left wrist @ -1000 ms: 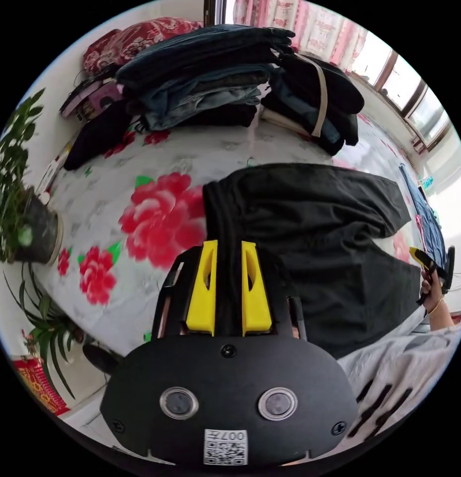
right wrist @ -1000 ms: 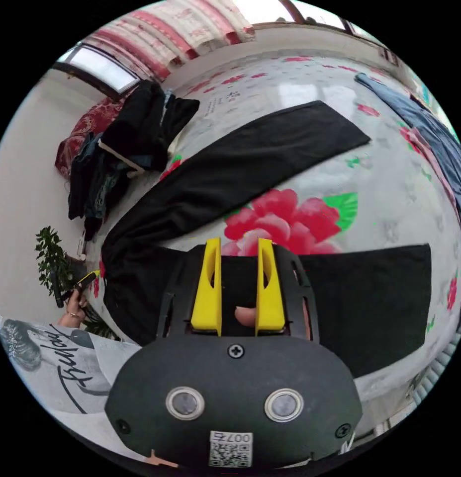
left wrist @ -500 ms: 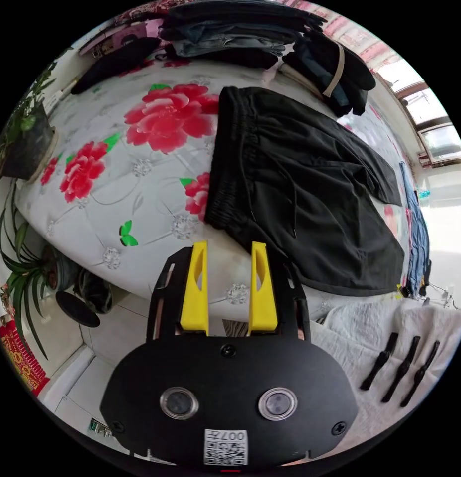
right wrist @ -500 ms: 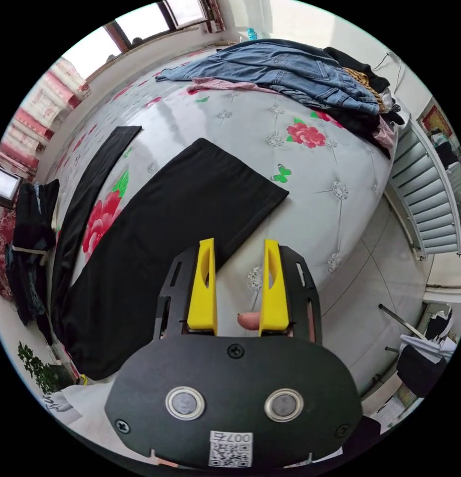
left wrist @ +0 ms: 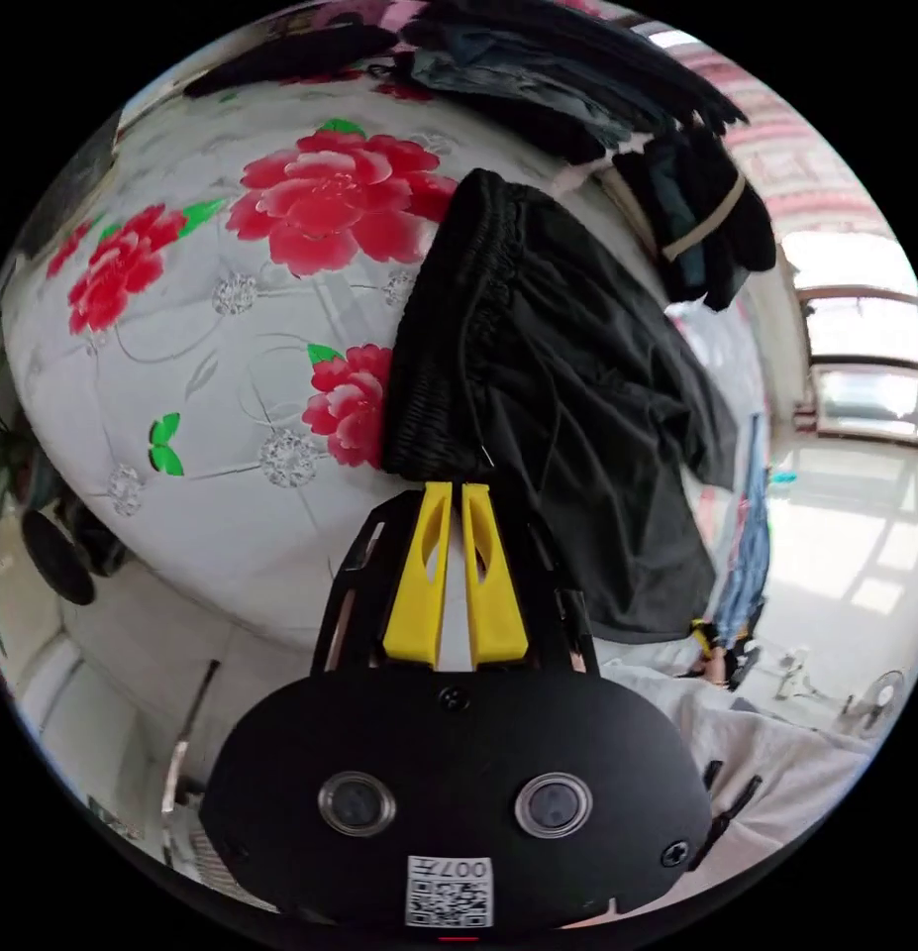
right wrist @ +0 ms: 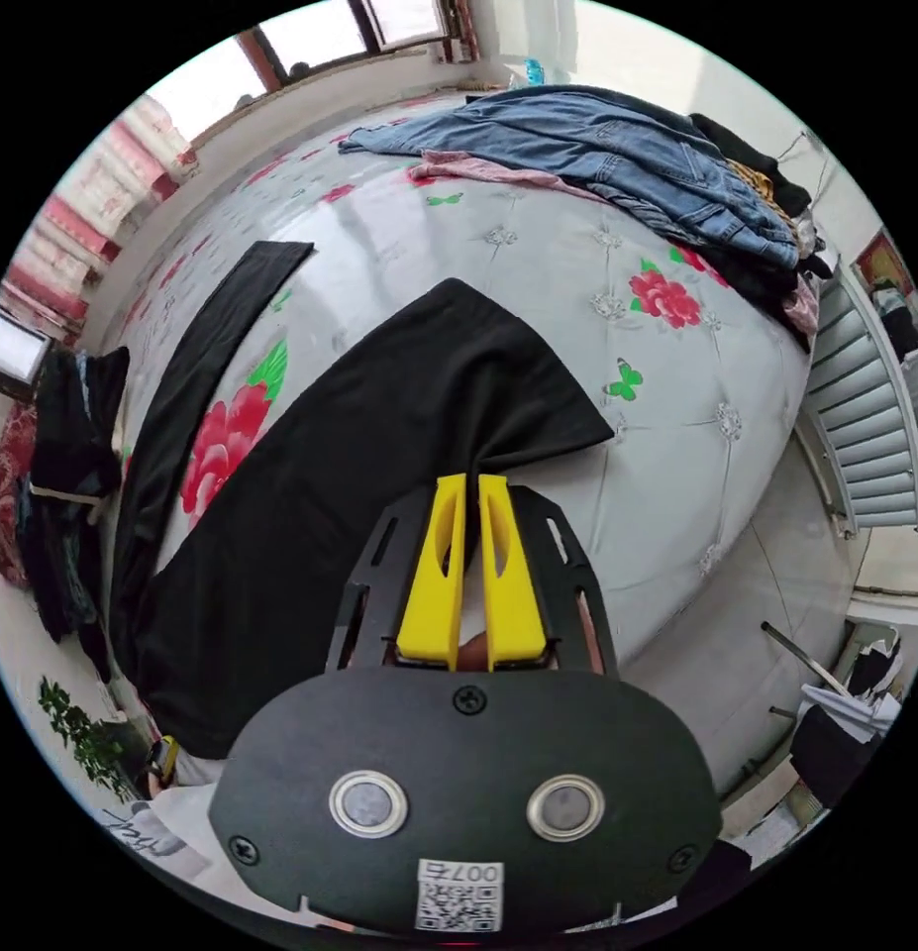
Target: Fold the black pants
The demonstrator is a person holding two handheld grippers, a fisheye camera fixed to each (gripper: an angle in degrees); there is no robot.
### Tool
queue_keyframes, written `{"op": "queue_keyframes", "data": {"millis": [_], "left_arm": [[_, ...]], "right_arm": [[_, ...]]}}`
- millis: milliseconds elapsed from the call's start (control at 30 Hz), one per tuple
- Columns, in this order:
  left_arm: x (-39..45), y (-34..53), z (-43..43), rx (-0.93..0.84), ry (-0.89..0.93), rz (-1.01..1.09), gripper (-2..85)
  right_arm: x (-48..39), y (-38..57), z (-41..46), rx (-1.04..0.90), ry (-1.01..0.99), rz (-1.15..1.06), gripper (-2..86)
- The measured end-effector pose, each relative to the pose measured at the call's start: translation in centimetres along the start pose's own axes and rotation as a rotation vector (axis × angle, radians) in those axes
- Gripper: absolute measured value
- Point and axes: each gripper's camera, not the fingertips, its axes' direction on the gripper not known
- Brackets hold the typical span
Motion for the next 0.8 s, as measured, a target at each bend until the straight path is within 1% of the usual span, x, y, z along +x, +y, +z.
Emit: {"op": "queue_keyframes", "data": {"millis": [33,67,133,233,333,433,567,633,700,800], "left_arm": [[-0.7,0.3,-1.1,0.046,0.081,-0.001,-0.6],[-1.0,0.4,-1.7,0.067,0.118,0.001,-0.7],[-1.8,1.0,-3.9,0.151,0.248,0.014,-0.9],[-2.0,1.1,-6.3,0.238,0.382,0.048,-1.0],[-1.7,0.5,-8.5,0.305,0.463,0.082,-1.0],[-1.3,-0.6,-10.4,0.356,0.476,0.093,-1.0],[-0.7,-3.1,-10.8,0.376,0.480,0.072,-1.0],[0.2,-6.1,-9.6,0.360,0.422,0.067,-1.0],[0.9,-9.3,-7.9,0.341,0.352,0.049,-1.0],[2.2,-14.8,-4.2,0.336,0.216,-0.004,-1.0]], "right_arm": [[1.0,0.2,-1.7,0.056,-0.124,0.039,0.9],[1.5,0.3,-2.6,0.085,-0.179,0.054,0.7],[2.5,0.8,-6.0,0.181,-0.333,0.080,0.3],[1.8,0.8,-9.8,0.263,-0.437,0.025,0.1],[0.0,0.0,-13.0,0.316,-0.503,-0.043,0.1],[-2.7,-1.3,-15.3,0.354,-0.512,-0.127,0.0],[-6.9,-3.8,-16.2,0.362,-0.484,-0.226,0.0],[-11.2,-6.5,-15.5,0.358,-0.420,-0.299,0.0],[-14.8,-9.3,-14.1,0.367,-0.370,-0.310,0.0],[-21.3,-14.9,-9.2,0.281,-0.361,-0.330,0.4]]}}
